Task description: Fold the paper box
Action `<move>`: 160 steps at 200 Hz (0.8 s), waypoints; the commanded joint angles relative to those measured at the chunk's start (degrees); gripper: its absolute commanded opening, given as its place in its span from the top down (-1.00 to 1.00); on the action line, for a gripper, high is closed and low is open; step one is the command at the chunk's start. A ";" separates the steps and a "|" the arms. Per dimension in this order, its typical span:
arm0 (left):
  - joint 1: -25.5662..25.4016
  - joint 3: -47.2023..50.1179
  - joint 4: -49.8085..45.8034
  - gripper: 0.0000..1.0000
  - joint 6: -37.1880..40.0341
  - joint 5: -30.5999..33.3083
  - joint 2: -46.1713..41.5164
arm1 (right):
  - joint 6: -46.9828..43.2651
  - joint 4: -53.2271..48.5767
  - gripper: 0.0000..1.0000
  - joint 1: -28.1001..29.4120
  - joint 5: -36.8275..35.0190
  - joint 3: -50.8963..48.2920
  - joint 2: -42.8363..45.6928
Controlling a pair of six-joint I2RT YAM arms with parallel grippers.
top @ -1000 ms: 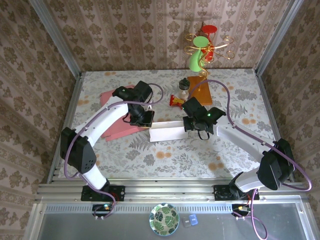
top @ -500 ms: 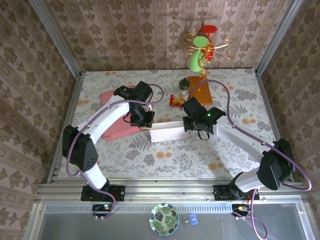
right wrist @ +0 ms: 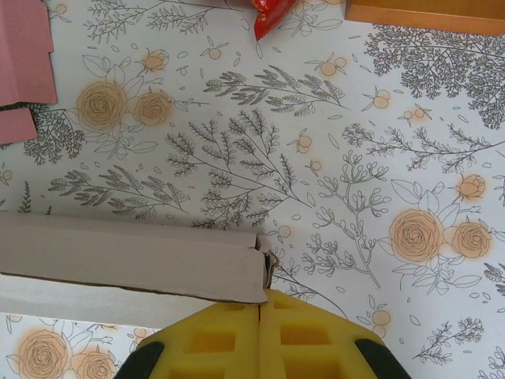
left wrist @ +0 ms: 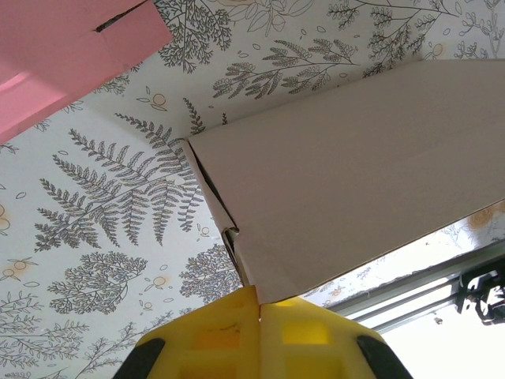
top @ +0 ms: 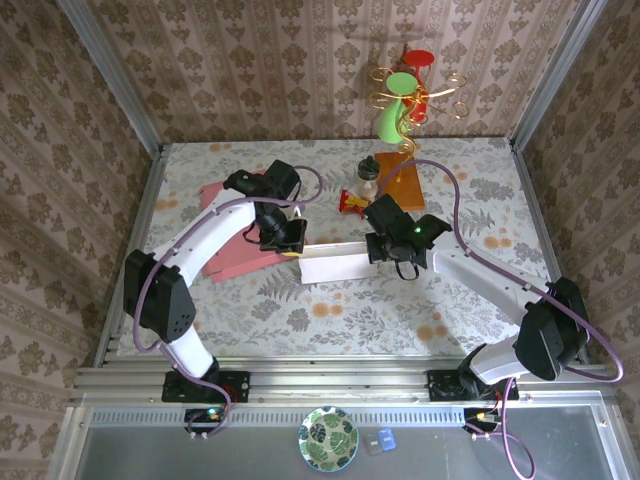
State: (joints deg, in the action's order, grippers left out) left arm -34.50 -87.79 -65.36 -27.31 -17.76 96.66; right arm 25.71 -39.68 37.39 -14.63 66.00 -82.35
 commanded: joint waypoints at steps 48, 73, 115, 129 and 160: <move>0.04 2.79 3.25 1.00 1.67 -1.23 -1.10 | -0.03 -0.63 1.00 0.67 0.66 -1.46 -0.25; -0.13 5.65 5.65 1.00 3.10 -0.63 -2.37 | 0.03 -0.40 1.00 0.67 0.83 -1.66 -0.19; -0.89 8.36 7.39 1.00 5.13 1.00 -3.87 | -0.11 -0.30 1.00 0.67 0.83 -1.92 0.08; -1.55 9.22 7.83 1.00 5.56 2.06 -4.32 | -0.09 -0.10 1.00 0.69 0.90 -2.13 0.22; -3.39 11.17 9.23 1.00 6.35 5.24 -5.11 | -0.01 -0.10 1.00 0.71 0.97 -2.46 0.38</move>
State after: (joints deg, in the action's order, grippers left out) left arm -35.99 -79.31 -56.73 -22.85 -14.92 91.90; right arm 25.71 -38.83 37.39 -14.63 65.23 -82.32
